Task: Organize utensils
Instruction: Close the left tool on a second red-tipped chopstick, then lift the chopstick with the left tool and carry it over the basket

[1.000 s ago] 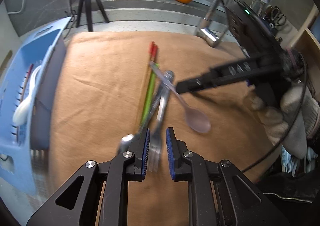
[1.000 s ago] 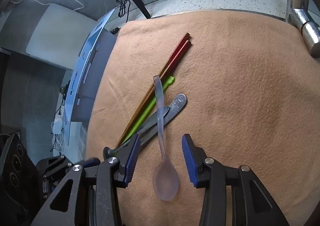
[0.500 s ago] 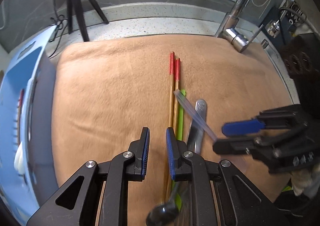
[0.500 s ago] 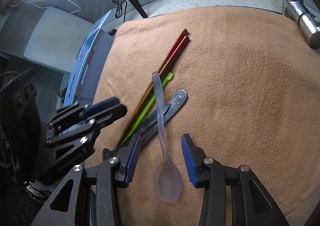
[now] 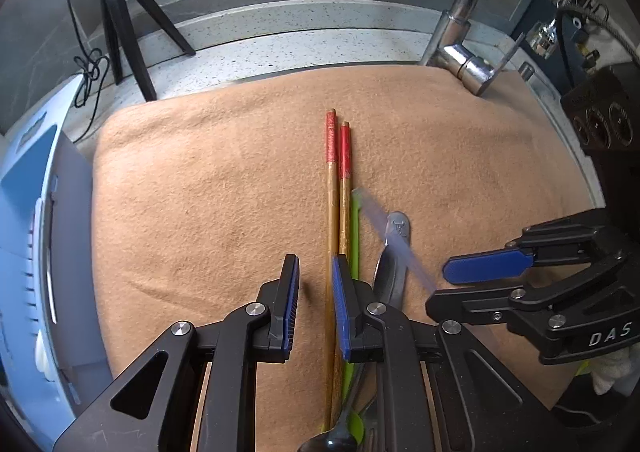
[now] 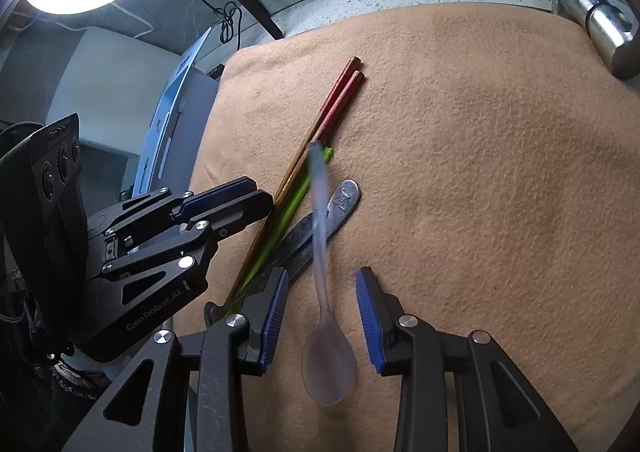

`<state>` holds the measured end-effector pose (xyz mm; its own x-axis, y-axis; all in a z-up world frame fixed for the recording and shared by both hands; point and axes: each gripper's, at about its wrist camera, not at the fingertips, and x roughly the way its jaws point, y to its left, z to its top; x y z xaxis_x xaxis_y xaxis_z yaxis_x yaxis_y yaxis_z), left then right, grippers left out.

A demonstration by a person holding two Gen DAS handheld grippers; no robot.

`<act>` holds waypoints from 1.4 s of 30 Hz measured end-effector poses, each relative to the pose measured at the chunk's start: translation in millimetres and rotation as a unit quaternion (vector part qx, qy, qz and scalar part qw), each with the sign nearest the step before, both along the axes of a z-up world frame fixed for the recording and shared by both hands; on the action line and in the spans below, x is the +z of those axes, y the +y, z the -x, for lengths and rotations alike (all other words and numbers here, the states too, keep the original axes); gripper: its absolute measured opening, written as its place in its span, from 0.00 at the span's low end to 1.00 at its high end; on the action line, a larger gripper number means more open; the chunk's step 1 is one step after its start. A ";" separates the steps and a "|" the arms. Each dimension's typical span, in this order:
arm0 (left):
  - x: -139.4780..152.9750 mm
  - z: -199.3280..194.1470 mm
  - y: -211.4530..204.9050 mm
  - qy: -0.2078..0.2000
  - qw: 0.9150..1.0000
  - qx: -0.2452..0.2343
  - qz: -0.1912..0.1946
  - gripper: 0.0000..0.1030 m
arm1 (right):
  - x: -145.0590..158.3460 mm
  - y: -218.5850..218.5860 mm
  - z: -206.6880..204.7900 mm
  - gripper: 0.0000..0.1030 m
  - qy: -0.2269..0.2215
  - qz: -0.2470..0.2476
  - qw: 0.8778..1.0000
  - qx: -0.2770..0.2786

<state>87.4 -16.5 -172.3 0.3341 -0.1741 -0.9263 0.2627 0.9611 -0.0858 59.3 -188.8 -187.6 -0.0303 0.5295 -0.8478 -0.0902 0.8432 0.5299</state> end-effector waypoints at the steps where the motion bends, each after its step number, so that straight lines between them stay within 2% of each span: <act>1: -0.2 -0.4 -0.6 0.001 1.000 -0.001 -0.005 0.14 | 0.3 -0.1 0.0 0.31 0.000 0.000 1.000 0.000; 9: -2.1 -2.8 -6.4 0.001 1.000 -0.012 -0.012 0.14 | 0.8 -0.2 -1.3 0.30 0.001 0.002 1.000 0.000; 13: -9.9 -2.7 -14.5 0.010 0.999 -0.024 -0.029 0.14 | 1.0 -2.0 -1.3 0.28 0.003 0.002 1.000 -0.002; 24: -9.1 -4.0 -3.1 0.007 0.999 -0.010 -0.046 0.12 | 0.1 1.2 0.2 0.25 -0.001 0.011 1.000 0.004; 28: -10.1 -5.9 3.2 0.016 0.999 -0.001 -0.036 0.12 | -1.1 10.5 0.8 0.25 -0.008 0.026 0.999 0.021; 32: -12.2 -12.6 1.1 0.010 0.999 0.005 -0.034 0.12 | -2.8 12.4 -1.1 0.13 -0.011 0.044 0.999 0.024; 34: -12.0 -15.5 1.6 0.006 1.000 0.011 -0.025 0.07 | -4.7 7.1 -2.4 0.07 -0.005 0.041 0.999 0.015; 38: -10.6 -19.6 8.9 0.006 1.000 0.028 0.006 0.05 | -5.8 -5.6 -0.7 0.06 0.004 0.026 1.000 -0.012; 42: -6.7 -22.1 10.2 0.000 0.999 0.028 0.015 0.05 | -1.4 -15.2 2.6 0.05 0.000 0.024 0.999 -0.036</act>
<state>109.5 -6.3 -179.0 0.3433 -0.1817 -0.9215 0.2078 0.9715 -0.1141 56.7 -203.9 -189.1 0.0067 0.4888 -0.8724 -0.0285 0.8721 0.4884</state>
